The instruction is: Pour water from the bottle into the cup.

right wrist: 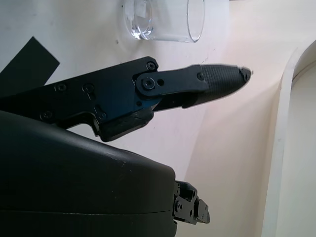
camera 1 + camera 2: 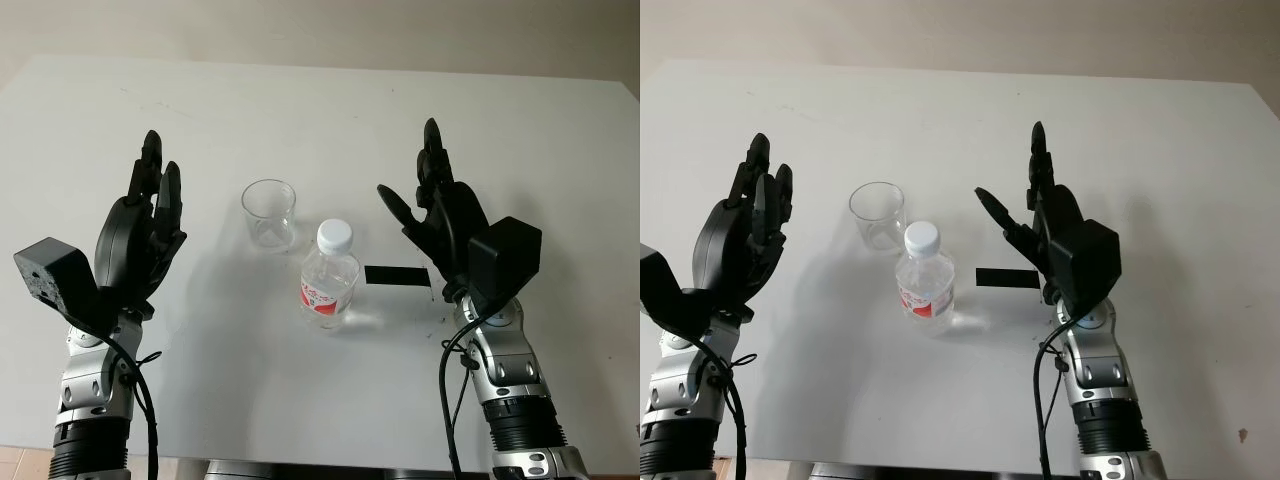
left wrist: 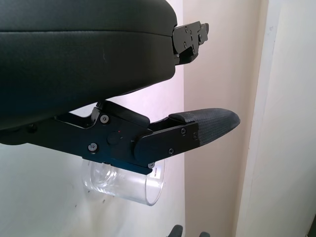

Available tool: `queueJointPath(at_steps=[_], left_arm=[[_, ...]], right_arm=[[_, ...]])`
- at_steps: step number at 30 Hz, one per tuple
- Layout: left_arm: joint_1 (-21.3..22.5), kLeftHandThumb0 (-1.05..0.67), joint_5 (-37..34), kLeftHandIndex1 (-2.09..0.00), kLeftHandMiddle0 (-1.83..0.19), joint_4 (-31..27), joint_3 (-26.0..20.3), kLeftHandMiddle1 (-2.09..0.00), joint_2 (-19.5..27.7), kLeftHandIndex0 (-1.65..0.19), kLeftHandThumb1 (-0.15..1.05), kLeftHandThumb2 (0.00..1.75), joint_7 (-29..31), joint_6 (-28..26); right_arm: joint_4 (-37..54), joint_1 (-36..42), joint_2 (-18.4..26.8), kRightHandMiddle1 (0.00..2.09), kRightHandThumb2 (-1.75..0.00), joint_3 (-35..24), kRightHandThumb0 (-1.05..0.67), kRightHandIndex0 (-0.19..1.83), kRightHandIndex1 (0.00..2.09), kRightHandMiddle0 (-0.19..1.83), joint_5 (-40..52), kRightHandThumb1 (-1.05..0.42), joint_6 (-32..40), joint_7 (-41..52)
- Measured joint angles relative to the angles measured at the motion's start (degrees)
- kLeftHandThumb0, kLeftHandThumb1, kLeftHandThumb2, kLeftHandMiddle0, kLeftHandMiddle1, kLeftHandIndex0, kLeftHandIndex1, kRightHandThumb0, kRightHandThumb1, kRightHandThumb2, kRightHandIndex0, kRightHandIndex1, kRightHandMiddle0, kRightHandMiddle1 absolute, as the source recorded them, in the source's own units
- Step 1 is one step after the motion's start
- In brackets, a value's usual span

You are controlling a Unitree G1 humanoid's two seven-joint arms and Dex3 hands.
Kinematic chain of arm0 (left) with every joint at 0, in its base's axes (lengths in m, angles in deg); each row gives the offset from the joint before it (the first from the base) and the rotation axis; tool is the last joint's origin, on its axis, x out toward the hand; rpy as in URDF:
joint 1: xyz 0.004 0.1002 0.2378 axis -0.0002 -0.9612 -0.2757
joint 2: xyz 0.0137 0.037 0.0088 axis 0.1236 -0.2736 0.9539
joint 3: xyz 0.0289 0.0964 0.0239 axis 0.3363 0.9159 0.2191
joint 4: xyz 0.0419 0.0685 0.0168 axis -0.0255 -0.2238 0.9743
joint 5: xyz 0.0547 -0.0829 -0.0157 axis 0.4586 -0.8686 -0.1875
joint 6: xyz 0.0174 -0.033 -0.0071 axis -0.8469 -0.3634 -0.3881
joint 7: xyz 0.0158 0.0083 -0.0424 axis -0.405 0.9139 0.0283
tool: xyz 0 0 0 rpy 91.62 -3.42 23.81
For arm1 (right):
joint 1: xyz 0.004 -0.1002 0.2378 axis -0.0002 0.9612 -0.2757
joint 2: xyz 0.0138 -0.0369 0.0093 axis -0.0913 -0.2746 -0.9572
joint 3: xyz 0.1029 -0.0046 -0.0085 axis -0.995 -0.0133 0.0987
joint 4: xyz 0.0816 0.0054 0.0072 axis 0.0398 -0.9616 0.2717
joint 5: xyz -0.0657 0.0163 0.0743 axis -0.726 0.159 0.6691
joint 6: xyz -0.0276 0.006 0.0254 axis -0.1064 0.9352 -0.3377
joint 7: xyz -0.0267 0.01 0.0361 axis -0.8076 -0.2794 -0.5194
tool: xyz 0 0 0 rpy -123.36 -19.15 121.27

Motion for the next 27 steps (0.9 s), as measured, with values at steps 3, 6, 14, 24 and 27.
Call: queueJointPath(at_steps=[3,6,14,24,27], left_arm=[[-0.7,-0.71,0.0,0.0,0.19,-0.6,0.0,0.0,0.0,0.19,1.05,0.64,-0.2,-0.3],[-0.9,-0.71,-0.1,0.0,0.19,-0.6,0.0,0.0,0.0,0.19,1.05,0.64,-0.1,-0.6],[-0.3,-0.71,0.0,0.0,0.19,0.4,0.0,0.0,-0.1,0.19,1.05,0.64,-0.2,-0.5],[0.2,-0.68,0.3,0.0,0.19,0.7,0.0,0.0,-0.1,0.19,1.05,0.67,-0.4,-0.5],[0.2,-0.68,0.4,0.0,0.19,0.7,0.0,0.0,-0.1,0.19,1.05,0.66,-0.3,-0.5]], right_arm=[[0.0,0.0,0.0,0.0,-0.43,0.0,-0.77,-0.19,0.0,-0.19,0.6,-1.05,0.2,0.7],[-0.1,0.0,0.4,0.0,-0.44,0.1,-0.79,-0.19,0.0,-0.19,0.7,-1.05,0.1,2.7],[-2.3,0.8,5.3,0.01,-0.08,-2.2,-0.91,-0.19,0.0,-0.19,10.1,-0.98,-1.4,19.7],[0.4,2.3,15.8,0.03,-0.05,-3.1,-1.03,-0.18,0.01,-0.15,14.3,-0.93,-0.6,37.4],[1.3,2.6,17.3,0.02,-0.04,-2.4,-1.03,-0.19,0.0,-0.18,14.4,-0.89,-0.5,40.9]])
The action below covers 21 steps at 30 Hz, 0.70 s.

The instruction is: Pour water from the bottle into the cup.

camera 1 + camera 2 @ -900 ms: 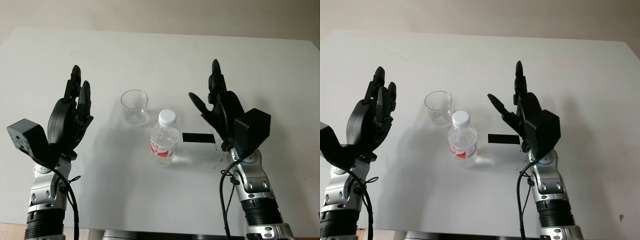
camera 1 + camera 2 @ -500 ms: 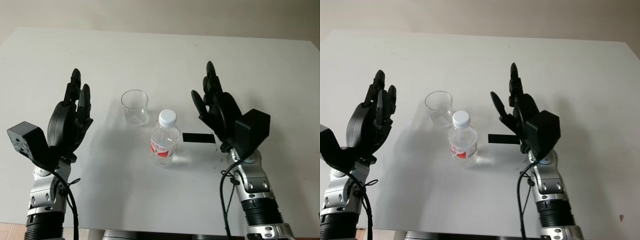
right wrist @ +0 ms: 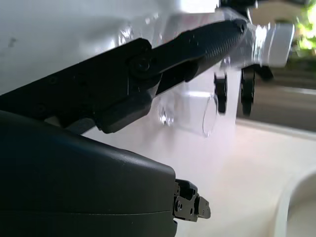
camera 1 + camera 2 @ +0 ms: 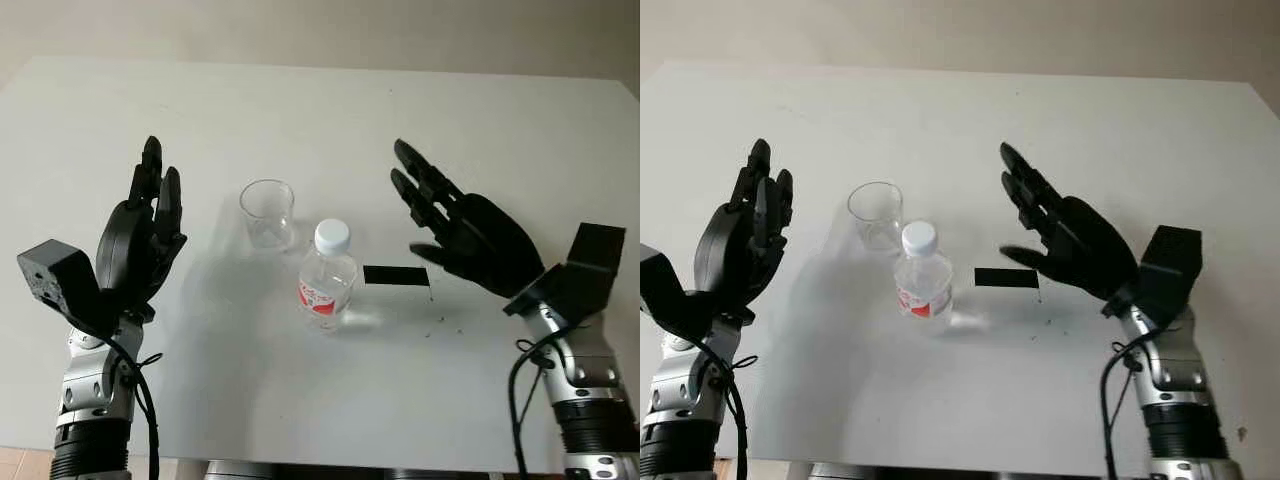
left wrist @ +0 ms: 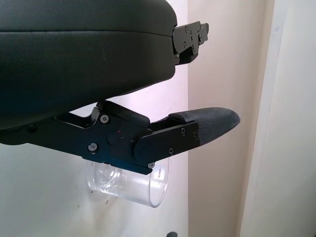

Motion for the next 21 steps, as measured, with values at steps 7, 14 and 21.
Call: queueJointPath(at_steps=[7,14,21], left_arm=[[0.0,-0.67,0.3,0.0,0.19,0.0,0.0,0.0,0.0,0.19,1.05,0.66,-0.3,-0.3],[0.0,-0.67,0.3,0.0,0.19,0.0,-0.2,0.0,0.2,0.19,1.05,0.65,-0.1,-0.4],[0.0,-0.68,0.3,0.0,0.19,0.0,-0.2,0.0,0.7,0.19,1.05,0.64,-0.1,-0.4]], right_arm=[[3.7,1.0,0.1,0.0,-0.04,2.0,-0.94,-0.19,0.0,-0.19,0.0,-0.84,1.7,0.7],[4.7,1.4,-0.9,0.0,-0.05,4.9,-0.88,-0.19,0.0,-0.19,-0.2,-0.83,2.5,1.0],[4.4,1.4,-2.5,0.0,-0.05,7.4,-0.9,-0.19,0.0,-0.19,-0.2,-0.82,2.2,2.6]])
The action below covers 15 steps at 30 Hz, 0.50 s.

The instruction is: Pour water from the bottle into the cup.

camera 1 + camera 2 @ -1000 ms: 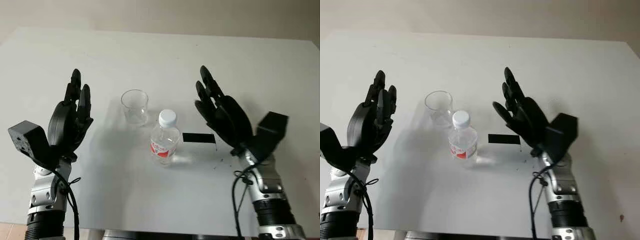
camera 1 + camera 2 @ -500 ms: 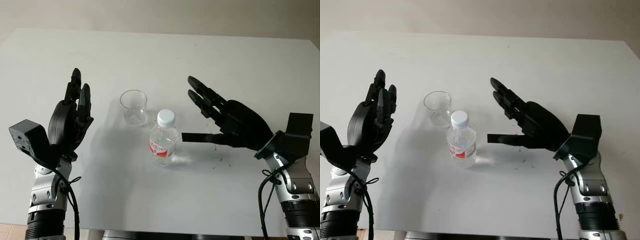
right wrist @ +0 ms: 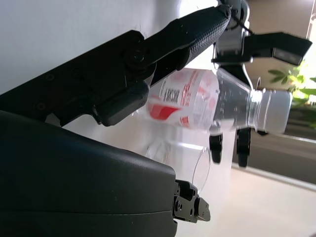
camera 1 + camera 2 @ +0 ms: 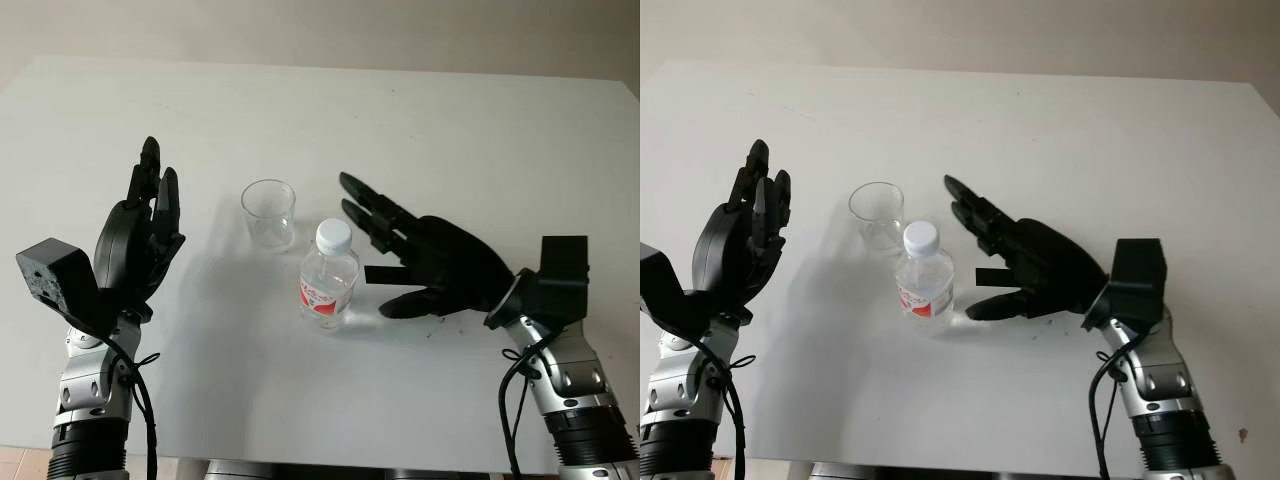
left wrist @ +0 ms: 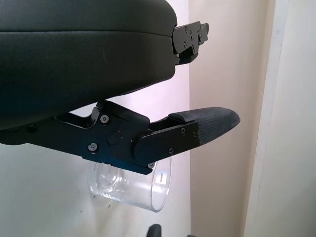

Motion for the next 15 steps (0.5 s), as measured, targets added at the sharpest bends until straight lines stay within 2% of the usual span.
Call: queueJointPath(at_steps=[15], left_arm=[[0.1,-0.68,-0.1,0.0,0.19,0.1,0.0,0.0,0.0,0.19,1.05,0.63,0.2,0.1]], right_arm=[[-3.5,0.0,-2.9,0.0,-0.05,3.3,-0.89,-0.14,0.05,-0.19,-0.4,-0.8,-2.1,2.2]])
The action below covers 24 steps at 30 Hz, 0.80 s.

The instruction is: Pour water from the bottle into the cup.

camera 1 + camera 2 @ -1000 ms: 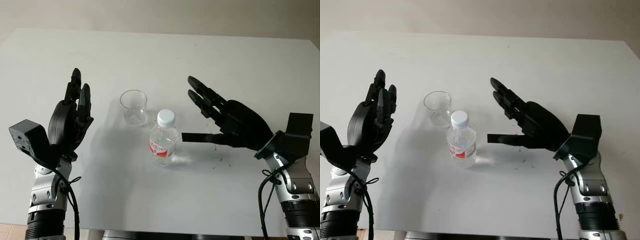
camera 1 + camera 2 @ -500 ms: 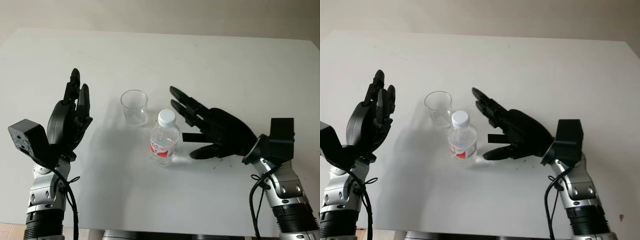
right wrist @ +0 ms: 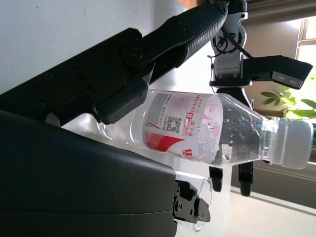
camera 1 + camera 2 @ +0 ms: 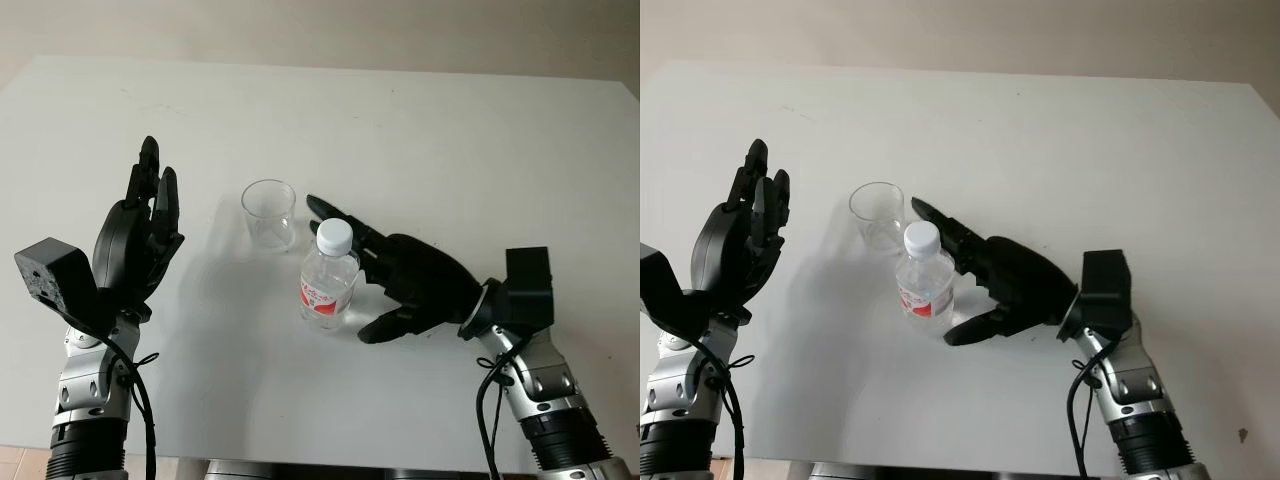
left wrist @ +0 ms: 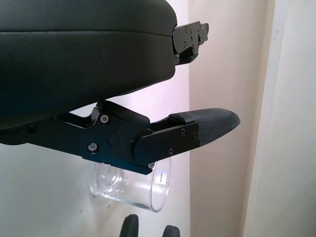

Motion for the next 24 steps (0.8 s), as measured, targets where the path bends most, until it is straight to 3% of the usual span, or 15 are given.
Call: queueJointPath(at_steps=[6,12,13,14,17,19,21,24], left_arm=[[0.2,-0.69,-0.2,0.0,0.19,0.1,0.0,0.0,0.0,0.19,1.05,0.63,0.1,0.0],[0.2,-0.67,-0.2,0.0,0.19,0.1,0.0,0.0,0.0,0.19,1.05,0.64,-0.1,0.0],[0.2,-0.67,-0.2,0.0,0.19,0.1,0.0,0.0,0.0,0.19,1.05,0.64,-0.2,0.0],[0.2,-0.68,-0.2,0.0,0.19,0.1,0.0,0.0,0.0,0.19,1.05,0.64,-0.2,0.0],[0.2,-0.67,-0.2,0.0,0.19,0.1,0.0,0.0,0.0,0.19,1.05,0.64,-0.2,0.0],[0.1,-0.67,-0.3,0.0,0.19,0.0,0.0,0.0,0.0,0.19,1.05,0.64,-0.2,0.0],[0.1,-0.67,-0.3,0.0,0.19,-0.1,0.0,0.0,0.0,0.19,1.05,0.64,-0.3,0.0],[0.1,-0.66,-0.3,0.0,0.19,-0.7,0.0,0.0,0.0,0.19,1.05,0.65,-0.6,0.0]], right_arm=[[-0.9,0.0,-0.7,0.01,-0.06,0.2,-0.88,-0.06,0.09,-0.17,-0.1,-0.81,-0.3,0.6],[-3.1,-1.1,-0.7,0.13,-0.05,0.9,-0.84,0.12,0.24,0.03,-0.6,-0.8,-0.2,1.5],[-3.9,-1.5,-0.8,0.16,-0.05,1.0,-0.84,0.06,0.39,0.05,-0.6,-0.8,-0.2,1.7],[-4.7,-1.9,-1.0,0.21,-0.05,1.0,-0.82,-0.08,0.68,0.04,-0.5,-0.79,-0.2,2.0],[-7.3,-3.4,-1.8,0.29,-0.05,1.1,-0.8,-0.18,0.97,0.05,-0.3,-0.79,1.2,2.7],[-8.9,-4.4,-2.5,0.49,-0.05,1.1,-0.8,-0.19,1.05,0.0,-0.2,-0.78,2.2,2.8],[-10.1,-5.4,-3.2,0.91,-0.05,1.1,-0.79,-0.18,1.17,-0.13,-0.1,-0.77,3.1,2.8],[-11.7,-6.9,-4.1,1.2,-0.05,1.1,-0.78,-0.11,1.26,-0.14,-0.2,-0.76,3.8,3.0]])
